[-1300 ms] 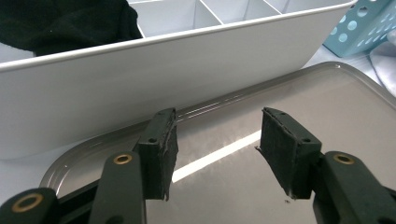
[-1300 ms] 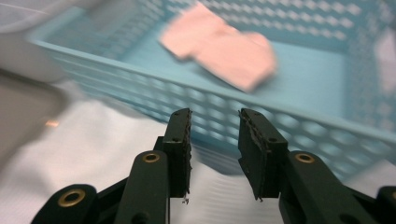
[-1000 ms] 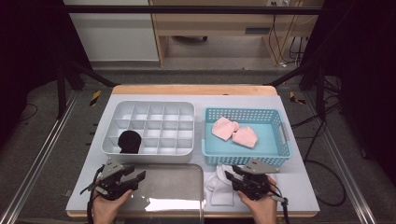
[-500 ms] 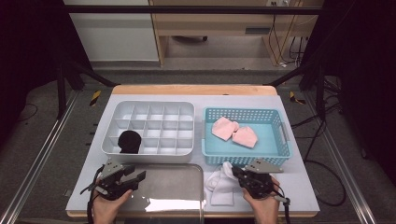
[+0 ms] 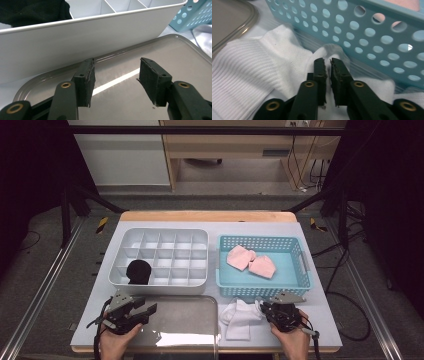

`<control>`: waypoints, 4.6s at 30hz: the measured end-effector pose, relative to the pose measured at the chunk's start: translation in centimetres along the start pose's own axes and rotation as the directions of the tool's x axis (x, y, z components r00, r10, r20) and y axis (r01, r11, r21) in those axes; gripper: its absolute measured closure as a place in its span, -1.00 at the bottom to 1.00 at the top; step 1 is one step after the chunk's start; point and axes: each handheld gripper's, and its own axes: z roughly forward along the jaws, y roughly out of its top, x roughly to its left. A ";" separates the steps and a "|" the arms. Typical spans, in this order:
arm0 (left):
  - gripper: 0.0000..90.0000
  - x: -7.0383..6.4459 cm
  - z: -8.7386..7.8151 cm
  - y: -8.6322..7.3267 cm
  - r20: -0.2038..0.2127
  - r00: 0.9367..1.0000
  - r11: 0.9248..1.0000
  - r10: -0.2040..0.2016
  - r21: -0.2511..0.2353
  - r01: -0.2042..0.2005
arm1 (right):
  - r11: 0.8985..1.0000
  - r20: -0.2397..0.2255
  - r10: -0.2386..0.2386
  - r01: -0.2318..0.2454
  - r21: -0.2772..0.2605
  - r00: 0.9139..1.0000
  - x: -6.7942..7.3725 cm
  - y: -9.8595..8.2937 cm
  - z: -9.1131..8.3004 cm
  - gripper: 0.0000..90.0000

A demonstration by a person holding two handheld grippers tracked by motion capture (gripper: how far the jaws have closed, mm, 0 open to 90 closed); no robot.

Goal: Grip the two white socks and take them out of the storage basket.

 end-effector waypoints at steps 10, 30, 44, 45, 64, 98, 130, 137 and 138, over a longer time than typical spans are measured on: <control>0.03 -0.2 0.2 0.0 0.001 1.000 1.000 -0.001 0.007 0.001 | 0.982 -0.171 -0.079 0.047 -0.182 0.982 4.6 2.6 -1.6 0.61; 0.08 0.0 -0.8 0.9 0.007 1.000 0.999 -0.006 -0.039 0.006 | 0.989 -0.271 -0.101 0.067 -0.132 0.957 7.1 3.5 1.5 0.89; 0.08 -0.5 -1.3 1.2 0.019 1.000 0.998 0.002 -0.057 -0.001 | 0.989 -0.356 -0.147 0.128 -0.076 0.923 11.7 4.6 5.9 0.56; 0.08 -0.6 -1.3 1.2 0.017 1.000 0.998 0.004 -0.057 -0.003 | 0.989 -0.350 -0.141 0.116 -0.091 0.926 11.5 4.5 5.5 0.53; 0.08 -1.1 -0.7 1.0 0.012 1.000 0.999 0.009 -0.042 -0.009 | 0.974 -0.373 -0.223 0.191 -0.121 0.901 13.0 0.7 3.7 0.74; 0.08 -2.0 -0.1 0.8 0.034 0.999 0.999 0.030 -0.022 -0.030 | 0.976 -0.379 -0.147 0.073 -0.203 0.914 10.2 0.9 1.9 1.00; 0.25 -12.1 6.9 2.6 0.148 0.975 0.973 0.167 0.132 -0.187 | 0.981 -0.180 0.055 -0.086 -0.172 0.982 2.2 -0.4 1.3 0.98; 0.48 -12.8 8.7 1.9 0.140 0.981 0.973 0.134 0.167 -0.157 | 0.983 -0.182 0.040 -0.072 -0.171 0.983 2.4 -0.6 1.3 0.95; 0.57 -12.8 8.8 1.8 0.134 0.981 0.972 0.137 0.172 -0.160 | 0.983 -0.179 0.034 -0.065 -0.170 0.983 2.5 -0.6 1.3 0.92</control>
